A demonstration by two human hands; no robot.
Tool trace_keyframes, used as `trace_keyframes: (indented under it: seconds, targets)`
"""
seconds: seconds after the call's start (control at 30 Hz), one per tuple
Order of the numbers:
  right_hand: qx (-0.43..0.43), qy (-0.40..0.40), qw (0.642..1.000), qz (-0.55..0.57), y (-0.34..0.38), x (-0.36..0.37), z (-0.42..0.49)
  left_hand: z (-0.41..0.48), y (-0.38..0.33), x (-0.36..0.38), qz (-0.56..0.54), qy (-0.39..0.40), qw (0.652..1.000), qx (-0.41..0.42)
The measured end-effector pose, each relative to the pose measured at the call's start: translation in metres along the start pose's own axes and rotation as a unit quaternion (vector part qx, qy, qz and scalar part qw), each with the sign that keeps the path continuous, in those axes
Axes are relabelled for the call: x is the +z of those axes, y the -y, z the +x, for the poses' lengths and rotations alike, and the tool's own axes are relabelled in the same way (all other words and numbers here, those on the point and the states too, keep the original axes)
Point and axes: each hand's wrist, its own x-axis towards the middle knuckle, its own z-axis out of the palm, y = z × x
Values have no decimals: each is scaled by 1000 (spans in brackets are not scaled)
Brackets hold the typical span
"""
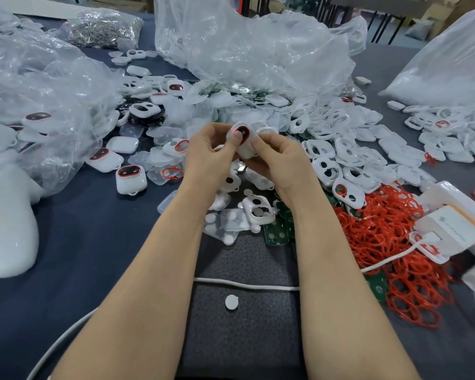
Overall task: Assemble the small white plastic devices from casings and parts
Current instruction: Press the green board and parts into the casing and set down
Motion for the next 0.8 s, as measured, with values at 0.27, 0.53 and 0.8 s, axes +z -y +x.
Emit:
trace_keyframes:
  seconds: [0.27, 0.53, 0.8]
  targets:
    - [-12, -50, 998, -28, -2, 2, 2, 0, 4, 5, -34, 16, 999, -25]
    - [-10, -37, 999, 0, 3, 3, 0, 2, 4, 3, -10, -4, 1000, 7]
    - [-84, -91, 983, -138, 3, 10, 0, 0, 0, 6, 88, 16, 994, 61]
